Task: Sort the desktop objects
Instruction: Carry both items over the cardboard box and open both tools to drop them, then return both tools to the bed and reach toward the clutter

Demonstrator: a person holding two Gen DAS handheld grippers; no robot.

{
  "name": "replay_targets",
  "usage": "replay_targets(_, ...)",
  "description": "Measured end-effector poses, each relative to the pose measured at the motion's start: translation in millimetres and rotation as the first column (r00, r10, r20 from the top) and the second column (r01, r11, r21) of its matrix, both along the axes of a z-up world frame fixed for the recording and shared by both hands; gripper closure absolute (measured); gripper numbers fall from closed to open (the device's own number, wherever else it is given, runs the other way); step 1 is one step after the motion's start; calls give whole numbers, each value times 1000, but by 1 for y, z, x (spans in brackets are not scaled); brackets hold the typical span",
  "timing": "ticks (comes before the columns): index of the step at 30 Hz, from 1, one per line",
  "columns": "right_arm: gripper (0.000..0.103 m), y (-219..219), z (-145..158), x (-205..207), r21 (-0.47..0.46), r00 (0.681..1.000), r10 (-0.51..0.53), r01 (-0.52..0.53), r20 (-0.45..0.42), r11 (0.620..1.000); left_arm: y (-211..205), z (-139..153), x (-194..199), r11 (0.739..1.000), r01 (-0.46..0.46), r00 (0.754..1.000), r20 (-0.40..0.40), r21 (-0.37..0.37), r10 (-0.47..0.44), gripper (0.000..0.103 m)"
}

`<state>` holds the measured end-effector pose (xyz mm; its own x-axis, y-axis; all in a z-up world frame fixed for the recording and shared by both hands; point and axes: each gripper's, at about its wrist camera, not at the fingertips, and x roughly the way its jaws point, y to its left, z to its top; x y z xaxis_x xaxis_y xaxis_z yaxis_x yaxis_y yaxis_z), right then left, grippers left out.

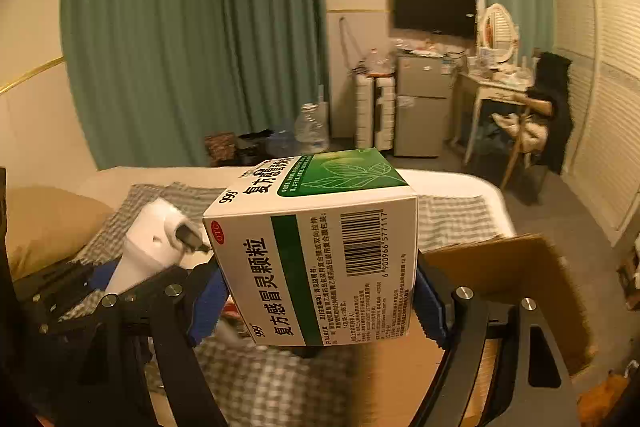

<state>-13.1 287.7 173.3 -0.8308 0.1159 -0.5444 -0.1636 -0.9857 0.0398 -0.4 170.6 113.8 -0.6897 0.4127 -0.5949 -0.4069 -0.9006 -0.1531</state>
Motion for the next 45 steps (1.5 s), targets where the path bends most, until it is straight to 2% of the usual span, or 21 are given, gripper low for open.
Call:
replay_targets(4,24,43,-1,8,12,999,-32,31,29,999,43,-4,-1,998,41,998,54,48,-43,61)
replay_targets(7,24,75,-12,14,21,996,-64,63,63,998,78,-12,4,996,82,994,67,39,-84,61)
replay_targets(10,24,109,-33,23,-24,989,-102,106,105,994,116,-25,10,986,170,984,61,-3,-169,61)
replay_targets(14,24,143,-64,23,-40,974,-140,150,180,988,142,-46,8,976,216,970,116,4,-215,61)
replay_targets(19,23,169,-85,27,-76,964,-167,186,206,980,159,-64,5,969,246,960,139,-20,-241,61)
replay_targets(21,21,178,-91,26,-102,962,-178,203,208,974,161,-66,3,966,257,956,147,-6,-253,57)
replay_targets(22,20,178,-95,27,-114,961,-177,204,212,972,161,-65,2,967,256,957,144,-3,-253,47)
replay_targets(23,15,179,-97,27,-125,959,-179,209,218,970,160,-64,0,967,253,958,140,-3,-250,28)
replay_targets(25,11,179,-99,30,-128,955,-203,234,215,964,158,-61,0,971,239,964,120,3,-237,14)
replay_targets(31,11,169,-83,43,-129,962,-218,240,164,962,130,-43,2,978,208,975,76,13,-208,13)
replay_targets(35,11,146,-65,50,-98,970,-204,217,131,971,97,-28,1,988,149,989,31,-45,-147,8)
replay_targets(38,11,124,-49,52,-101,982,-166,175,91,979,63,-15,-3,994,85,996,-9,-64,-86,0)
replay_targets(45,11,51,-13,44,-142,999,-46,42,-23,989,-44,24,-10,993,-86,990,-122,-79,76,0)
